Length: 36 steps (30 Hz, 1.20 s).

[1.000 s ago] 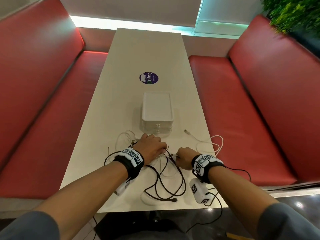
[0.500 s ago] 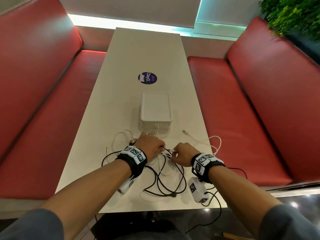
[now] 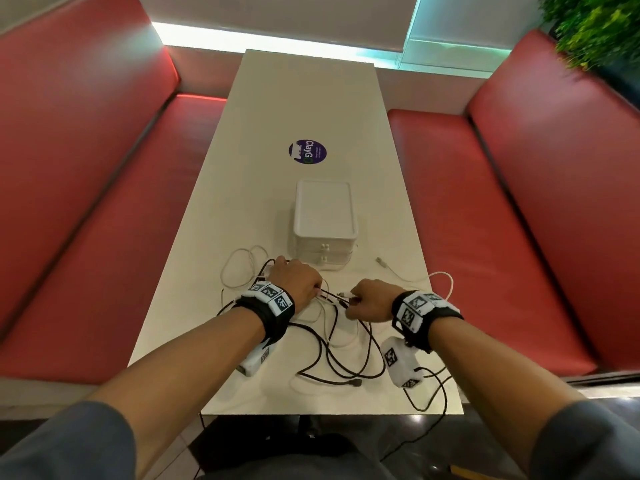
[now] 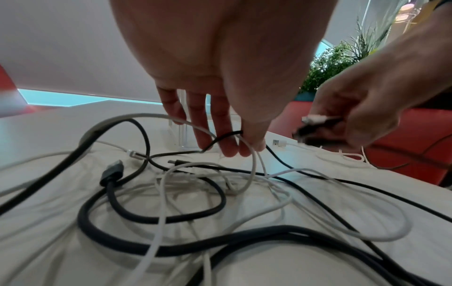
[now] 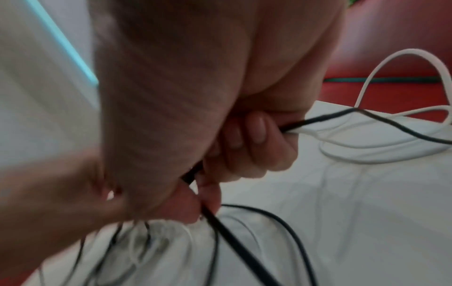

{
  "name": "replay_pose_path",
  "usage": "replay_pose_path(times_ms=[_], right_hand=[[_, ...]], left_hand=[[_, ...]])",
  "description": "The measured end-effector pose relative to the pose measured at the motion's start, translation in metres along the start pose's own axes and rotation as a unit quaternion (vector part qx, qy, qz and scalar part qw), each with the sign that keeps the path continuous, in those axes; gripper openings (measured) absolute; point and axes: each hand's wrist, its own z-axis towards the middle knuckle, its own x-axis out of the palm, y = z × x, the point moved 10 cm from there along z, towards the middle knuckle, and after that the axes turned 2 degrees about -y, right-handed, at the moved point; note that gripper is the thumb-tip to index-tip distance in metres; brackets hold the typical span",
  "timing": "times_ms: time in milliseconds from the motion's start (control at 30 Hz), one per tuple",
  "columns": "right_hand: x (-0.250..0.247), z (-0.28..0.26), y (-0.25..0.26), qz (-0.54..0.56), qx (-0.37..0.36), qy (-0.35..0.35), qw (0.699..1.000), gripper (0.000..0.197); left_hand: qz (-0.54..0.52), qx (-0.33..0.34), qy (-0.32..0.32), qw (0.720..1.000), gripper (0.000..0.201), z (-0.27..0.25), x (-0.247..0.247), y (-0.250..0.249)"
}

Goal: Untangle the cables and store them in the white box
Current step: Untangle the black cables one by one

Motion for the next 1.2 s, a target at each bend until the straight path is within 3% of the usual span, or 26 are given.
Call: replay_pose_path(times_ms=[67,133,200,267,300,333,467,567,600,667,733,800,933,1067,1100,1133,1200], right_hand=[[-0.014,-0.004,0.003,0.124,-0.013,0.007,0.992,0.025],[-0.029,-0.008,0.006,0.268,-0.022,-0.012,0.963,0.021],[-0.043,-0.011,0.011,0.366,-0.038,-0.038,0.929,0.018],[-0.052,-0.015,0.02,0.427,-0.064,-0.048,0.901,0.019],[-0.056,-0.018,0.025,0.451,-0.075,-0.051,0.888,0.022],[-0.058,-0.02,0.029,0.475,-0.082,-0.055,0.874,0.023],[-0.07,-0.02,0.033,0.534,-0.093,-0.09,0.836,0.028],[-0.086,-0.022,0.031,0.606,-0.09,-0.117,0.782,0.029],[-0.092,-0.024,0.03,0.631,-0.09,-0.117,0.762,0.028],[-0.1,-0.028,0.034,0.66,-0.099,-0.102,0.738,0.023],[-0.105,-0.031,0.037,0.647,-0.106,-0.095,0.749,0.022],[-0.11,-0.033,0.034,0.619,-0.101,-0.106,0.772,0.023],[-0.114,-0.039,0.031,0.63,-0.096,-0.091,0.765,0.025],[-0.147,-0.054,0.029,0.644,-0.109,-0.109,0.749,0.025],[-0.158,-0.06,0.027,0.629,-0.111,-0.122,0.76,0.025],[-0.167,-0.065,0.026,0.587,-0.111,-0.14,0.79,0.025],[-0.172,-0.071,0.026,0.397,-0.091,-0.182,0.895,0.027]], left_hand=[[-0.037,-0.005,-0.014,0.999,0.023,-0.001,-0.001,0.001],[-0.12,0.006,-0.054,0.991,0.037,-0.006,-0.011,-0.007],[-0.24,0.022,-0.076,0.968,0.038,-0.012,-0.026,-0.018],[-0.427,0.045,-0.024,0.903,0.041,-0.019,-0.032,-0.035],[-0.498,0.044,0.018,0.866,0.04,-0.024,-0.031,-0.044],[-0.526,0.039,0.052,0.848,0.035,-0.028,-0.029,-0.052],[-0.51,0.017,0.086,0.856,0.018,-0.034,-0.012,-0.06],[-0.511,-0.009,0.09,0.855,0.016,-0.039,-0.004,-0.054],[-0.512,-0.009,0.097,0.854,0.021,-0.041,-0.003,-0.054],[-0.457,0.022,0.124,0.881,0.036,-0.046,-0.002,-0.059],[-0.364,0.076,0.134,0.918,0.026,-0.046,-0.001,-0.066],[-0.313,0.097,0.117,0.937,0.024,-0.044,-0.005,-0.066],[-0.284,0.054,0.118,0.95,0.03,-0.042,-0.01,-0.053],[-0.129,0.026,0.158,0.979,0.035,-0.041,0.009,-0.032],[-0.093,0.02,0.16,0.983,0.035,-0.042,0.014,-0.026],[-0.07,0.016,0.148,0.986,0.036,-0.042,0.015,-0.02],[-0.051,0.024,0.092,0.994,0.044,-0.04,0.006,-0.015]])
